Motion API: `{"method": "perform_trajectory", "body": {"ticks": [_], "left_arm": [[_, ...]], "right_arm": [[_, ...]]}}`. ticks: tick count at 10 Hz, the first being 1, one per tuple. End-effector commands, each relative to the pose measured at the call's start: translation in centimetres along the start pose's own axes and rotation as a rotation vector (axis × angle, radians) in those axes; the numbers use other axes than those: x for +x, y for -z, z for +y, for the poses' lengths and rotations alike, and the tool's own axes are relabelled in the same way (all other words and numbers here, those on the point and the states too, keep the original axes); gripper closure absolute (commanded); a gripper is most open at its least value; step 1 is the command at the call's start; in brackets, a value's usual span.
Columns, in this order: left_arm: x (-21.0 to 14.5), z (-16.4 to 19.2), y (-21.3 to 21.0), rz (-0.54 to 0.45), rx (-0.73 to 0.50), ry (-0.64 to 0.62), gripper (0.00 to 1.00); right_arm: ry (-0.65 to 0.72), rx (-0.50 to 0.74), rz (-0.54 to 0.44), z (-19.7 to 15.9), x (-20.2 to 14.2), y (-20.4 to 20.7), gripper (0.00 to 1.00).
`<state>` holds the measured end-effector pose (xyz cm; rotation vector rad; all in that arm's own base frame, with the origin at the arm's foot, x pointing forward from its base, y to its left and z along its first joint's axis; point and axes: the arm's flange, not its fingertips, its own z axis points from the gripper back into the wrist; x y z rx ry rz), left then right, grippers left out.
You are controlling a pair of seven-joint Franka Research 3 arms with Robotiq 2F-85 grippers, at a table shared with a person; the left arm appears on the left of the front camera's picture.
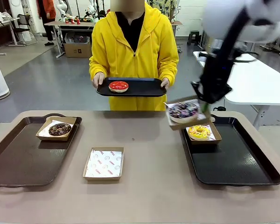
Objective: Individually package the donuts and arrange them on the tray.
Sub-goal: Place the picked Paper togo box on the Handle tray while simultaneously picking up another Paper togo box from the table with the other hand.
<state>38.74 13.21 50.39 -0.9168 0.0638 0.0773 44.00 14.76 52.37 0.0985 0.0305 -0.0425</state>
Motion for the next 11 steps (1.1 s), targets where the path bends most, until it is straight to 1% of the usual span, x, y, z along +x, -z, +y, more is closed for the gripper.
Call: {"method": "perform_trajectory", "body": {"ticks": [1, 3, 4, 7, 10, 11], "left_arm": [[-0.3, -3.6, 2.6, 0.019, 0.165, 0.015, 0.00], [0.0, -6.9, 6.5, 0.026, 0.295, 0.050, 0.00], [0.4, -7.7, 8.6, 0.039, 0.356, 0.055, 0.00], [1.2, -8.4, 14.8, 0.063, 0.476, 0.071, 0.00], [1.8, -8.7, 19.5, 0.073, 0.556, 0.101, 0.00], [2.0, -8.7, 20.9, 0.069, 0.575, 0.098, 0.00]], "right_arm": [[0.022, 0.029, -0.022, -3.2, -2.6, 2.2, 0.99], [0.052, 0.039, -0.018, -6.1, -3.8, 3.9, 0.99], [0.056, 0.053, -0.018, -7.2, -4.1, 4.5, 0.99], [0.080, 0.083, -0.008, -10.1, -3.9, 6.1, 0.99], [0.075, 0.071, 0.001, -11.2, -2.9, 6.9, 0.99], [0.092, 0.034, 0.002, -10.7, -3.6, 6.0, 0.99]]}}
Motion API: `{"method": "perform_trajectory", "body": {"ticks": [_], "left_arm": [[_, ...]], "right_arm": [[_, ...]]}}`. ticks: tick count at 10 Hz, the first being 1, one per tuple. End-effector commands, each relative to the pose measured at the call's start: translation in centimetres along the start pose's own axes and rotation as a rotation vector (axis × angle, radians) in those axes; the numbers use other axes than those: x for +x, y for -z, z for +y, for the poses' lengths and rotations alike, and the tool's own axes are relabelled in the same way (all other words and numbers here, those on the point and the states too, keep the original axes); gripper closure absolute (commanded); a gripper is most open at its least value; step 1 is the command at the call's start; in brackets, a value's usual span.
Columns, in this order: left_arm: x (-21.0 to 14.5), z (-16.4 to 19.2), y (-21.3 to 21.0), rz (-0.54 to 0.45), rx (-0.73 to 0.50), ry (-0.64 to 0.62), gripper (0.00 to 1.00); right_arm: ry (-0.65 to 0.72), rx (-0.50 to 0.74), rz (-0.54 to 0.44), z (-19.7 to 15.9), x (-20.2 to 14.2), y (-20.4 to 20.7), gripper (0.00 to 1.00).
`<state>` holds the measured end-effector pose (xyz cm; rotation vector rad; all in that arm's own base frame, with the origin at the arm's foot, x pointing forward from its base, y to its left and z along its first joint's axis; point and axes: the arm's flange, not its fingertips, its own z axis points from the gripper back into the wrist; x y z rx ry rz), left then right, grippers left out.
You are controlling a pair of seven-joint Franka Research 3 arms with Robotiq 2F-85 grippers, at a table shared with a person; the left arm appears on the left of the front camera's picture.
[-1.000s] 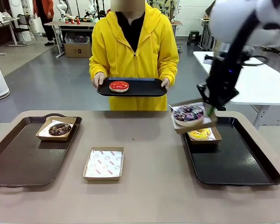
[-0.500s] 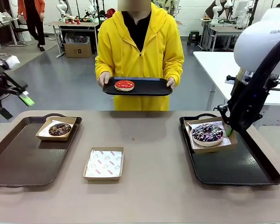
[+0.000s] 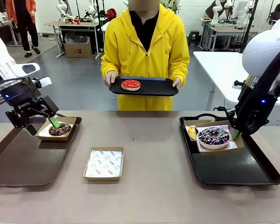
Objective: Individually package the donuts and arrange them on the tray.
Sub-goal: Place the picked Paper togo box on the Handle tray while simultaneously picking up another Paper togo box from the table with the other hand.
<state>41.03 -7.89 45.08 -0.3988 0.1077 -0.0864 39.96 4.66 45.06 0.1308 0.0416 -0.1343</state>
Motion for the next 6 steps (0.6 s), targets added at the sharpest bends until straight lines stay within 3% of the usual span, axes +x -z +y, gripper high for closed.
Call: {"method": "perform_trajectory", "body": {"ticks": [1, 4, 5, 6], "left_arm": [[0.6, -1.2, 2.2, -0.019, 0.084, -0.020, 0.00], [0.6, -3.0, 6.0, -0.044, 0.157, 0.009, 0.00], [1.0, -2.2, 3.6, -0.014, 0.080, 0.014, 0.00], [1.0, -2.2, 3.6, -0.014, 0.080, 0.014, 0.00]], "right_arm": [[0.000, 0.001, -0.005, 0.2, -0.2, -0.3, 0.99], [0.000, 0.001, -0.005, 0.2, -0.2, -0.3, 0.99], [0.000, 0.001, -0.005, 0.2, -0.2, -0.3, 0.99], [0.000, 0.001, -0.005, 0.2, -0.2, -0.3, 0.99]]}}
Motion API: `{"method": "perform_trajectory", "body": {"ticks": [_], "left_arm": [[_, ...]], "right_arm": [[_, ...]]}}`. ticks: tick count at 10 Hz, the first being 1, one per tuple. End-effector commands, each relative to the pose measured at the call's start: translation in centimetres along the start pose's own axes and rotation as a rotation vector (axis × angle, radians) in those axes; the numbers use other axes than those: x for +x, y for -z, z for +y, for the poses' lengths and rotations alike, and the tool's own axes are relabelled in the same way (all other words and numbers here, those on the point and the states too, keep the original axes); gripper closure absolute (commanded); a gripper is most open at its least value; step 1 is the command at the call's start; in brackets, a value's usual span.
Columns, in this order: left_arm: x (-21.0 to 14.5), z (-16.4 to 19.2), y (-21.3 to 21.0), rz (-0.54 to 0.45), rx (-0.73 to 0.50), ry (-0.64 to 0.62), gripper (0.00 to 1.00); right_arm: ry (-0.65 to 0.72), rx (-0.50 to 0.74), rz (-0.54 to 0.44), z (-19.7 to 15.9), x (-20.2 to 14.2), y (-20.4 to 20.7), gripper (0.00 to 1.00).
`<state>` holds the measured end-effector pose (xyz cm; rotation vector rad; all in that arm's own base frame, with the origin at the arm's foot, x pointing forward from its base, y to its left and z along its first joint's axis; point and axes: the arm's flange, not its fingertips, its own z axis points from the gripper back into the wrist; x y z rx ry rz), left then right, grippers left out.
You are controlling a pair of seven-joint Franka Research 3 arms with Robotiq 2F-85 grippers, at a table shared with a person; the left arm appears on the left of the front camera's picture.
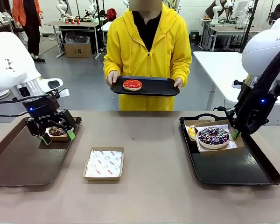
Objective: Individually package the donuts and arrange them on the tray.
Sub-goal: Place the picked Paper togo box on the Handle tray while simultaneously picking up another Paper togo box from the table with the other hand.
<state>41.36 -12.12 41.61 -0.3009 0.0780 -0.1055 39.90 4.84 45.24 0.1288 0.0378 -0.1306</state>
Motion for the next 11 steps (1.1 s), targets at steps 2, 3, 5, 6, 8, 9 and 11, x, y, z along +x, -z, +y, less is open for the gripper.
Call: {"method": "perform_trajectory", "body": {"ticks": [2, 3, 5, 6, 8, 9, 11], "left_arm": [[-0.1, 0.5, -1.1, 0.008, -0.020, -0.005, 0.00], [-0.1, 0.5, -1.1, 0.008, -0.020, -0.005, 0.00], [-0.1, 0.5, -1.1, 0.008, -0.020, -0.005, 0.00], [-0.1, 0.5, -1.1, 0.008, -0.020, -0.005, 0.00], [-0.3, -0.3, -1.3, -0.026, 0.040, -0.062, 0.00], [-0.3, -2.4, -1.2, -0.019, 0.102, -0.082, 0.00], [-0.5, -6.5, -1.3, -0.045, 0.196, -0.058, 0.00]], "right_arm": [[0.004, 0.003, -0.001, 0.0, -0.2, -0.2, 0.99], [0.004, 0.003, -0.001, 0.0, -0.2, -0.2, 0.99], [0.004, 0.003, -0.001, 0.0, -0.2, -0.2, 0.99], [0.004, 0.003, -0.001, 0.0, -0.2, -0.2, 0.99], [0.001, 0.000, 0.000, 0.0, 0.0, 0.0, 0.99], [0.021, -0.068, 0.007, -0.8, 1.0, -0.2, 0.99], [0.075, -0.106, 0.060, -3.2, 2.8, 0.5, 0.99]]}}
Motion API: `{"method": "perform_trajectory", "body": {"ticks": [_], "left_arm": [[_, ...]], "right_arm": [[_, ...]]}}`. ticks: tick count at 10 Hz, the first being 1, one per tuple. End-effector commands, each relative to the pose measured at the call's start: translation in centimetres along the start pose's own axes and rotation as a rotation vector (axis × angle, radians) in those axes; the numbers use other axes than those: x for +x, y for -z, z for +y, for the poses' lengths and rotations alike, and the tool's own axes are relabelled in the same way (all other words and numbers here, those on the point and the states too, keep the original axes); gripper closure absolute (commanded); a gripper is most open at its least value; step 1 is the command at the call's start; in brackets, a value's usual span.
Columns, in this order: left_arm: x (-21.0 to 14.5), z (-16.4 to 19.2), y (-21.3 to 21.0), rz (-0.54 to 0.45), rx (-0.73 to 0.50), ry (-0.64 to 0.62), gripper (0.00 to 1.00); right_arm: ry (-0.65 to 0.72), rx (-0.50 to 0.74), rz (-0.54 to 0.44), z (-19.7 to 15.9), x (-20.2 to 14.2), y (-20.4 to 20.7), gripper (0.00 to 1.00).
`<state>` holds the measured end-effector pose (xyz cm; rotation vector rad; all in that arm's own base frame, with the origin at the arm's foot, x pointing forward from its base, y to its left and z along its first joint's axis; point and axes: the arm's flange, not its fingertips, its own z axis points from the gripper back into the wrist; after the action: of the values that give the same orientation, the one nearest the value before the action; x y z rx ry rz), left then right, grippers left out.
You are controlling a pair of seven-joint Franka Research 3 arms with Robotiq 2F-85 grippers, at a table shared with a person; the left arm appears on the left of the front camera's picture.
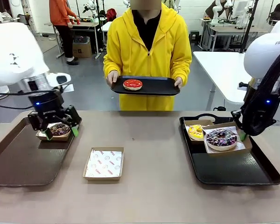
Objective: Individually package the donuts and arrange them on the tray.
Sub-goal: Place the picked Paper togo box on the Handle tray while simultaneously picking up another Paper togo box from the table with the other hand.
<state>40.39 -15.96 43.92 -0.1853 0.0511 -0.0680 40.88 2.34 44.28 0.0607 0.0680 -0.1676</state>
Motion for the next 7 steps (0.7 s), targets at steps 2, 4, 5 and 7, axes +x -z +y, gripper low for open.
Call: {"method": "perform_trajectory", "body": {"ticks": [2, 4, 5, 7], "left_arm": [[0.6, -5.1, 0.0, -0.023, 0.150, -0.042, 0.00], [1.4, -6.8, 1.2, -0.044, 0.214, -0.057, 0.00], [1.9, -7.5, 1.8, -0.065, 0.240, -0.074, 0.00], [2.7, -8.5, 3.2, -0.052, 0.245, -0.069, 0.00]], "right_arm": [[0.024, -0.047, 0.034, -2.1, 1.8, 0.9, 0.99], [-0.033, -0.023, 0.033, -3.1, 1.5, 1.9, 0.99], [-0.039, -0.016, 0.024, -3.5, 1.4, 2.6, 0.99], [-0.018, -0.001, -0.026, -3.9, 1.4, 4.4, 0.99]]}}
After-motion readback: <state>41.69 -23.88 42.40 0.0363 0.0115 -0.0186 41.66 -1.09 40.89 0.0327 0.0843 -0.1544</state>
